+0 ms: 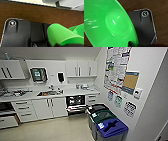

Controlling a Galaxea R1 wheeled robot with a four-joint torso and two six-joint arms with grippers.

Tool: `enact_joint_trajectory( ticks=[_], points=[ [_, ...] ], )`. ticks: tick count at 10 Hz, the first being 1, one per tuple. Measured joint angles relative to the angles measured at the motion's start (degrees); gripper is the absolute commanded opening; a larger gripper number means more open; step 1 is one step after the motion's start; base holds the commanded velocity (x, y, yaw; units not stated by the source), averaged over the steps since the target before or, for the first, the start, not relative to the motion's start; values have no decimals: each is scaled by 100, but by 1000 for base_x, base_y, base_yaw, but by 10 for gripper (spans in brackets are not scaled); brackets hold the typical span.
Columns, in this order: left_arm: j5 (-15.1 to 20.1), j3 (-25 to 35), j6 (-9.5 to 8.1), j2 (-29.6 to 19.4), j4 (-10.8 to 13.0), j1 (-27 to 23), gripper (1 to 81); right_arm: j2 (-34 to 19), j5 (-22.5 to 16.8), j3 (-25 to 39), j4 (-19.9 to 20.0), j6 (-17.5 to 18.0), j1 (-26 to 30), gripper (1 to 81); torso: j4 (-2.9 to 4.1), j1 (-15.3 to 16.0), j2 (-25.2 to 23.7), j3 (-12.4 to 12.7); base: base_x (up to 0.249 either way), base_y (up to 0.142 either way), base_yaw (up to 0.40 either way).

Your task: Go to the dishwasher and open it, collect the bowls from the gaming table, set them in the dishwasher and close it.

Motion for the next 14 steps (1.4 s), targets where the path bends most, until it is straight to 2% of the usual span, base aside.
enact_joint_trajectory(
  ticks=[4, 12, 14],
  points=[
    [-2, 0, 0, 11, 0, -2, 10, 2, 1, 0, 0, 0, 5, 10, 0, 2, 0, 0, 98, 66, 0],
    [-9, 0, 0, 11, 0, -17, 10, 17, 1, 0, -5, -2, 16, 10, 0, 2, 0, -2, 104, 0, 0],
    [0, 0, 0, 11, 0, 7, 10, 9, 4, 0, -11, 2, -1, 10, 0, -1, 0, 0, 110, 62, 0]
  ],
)
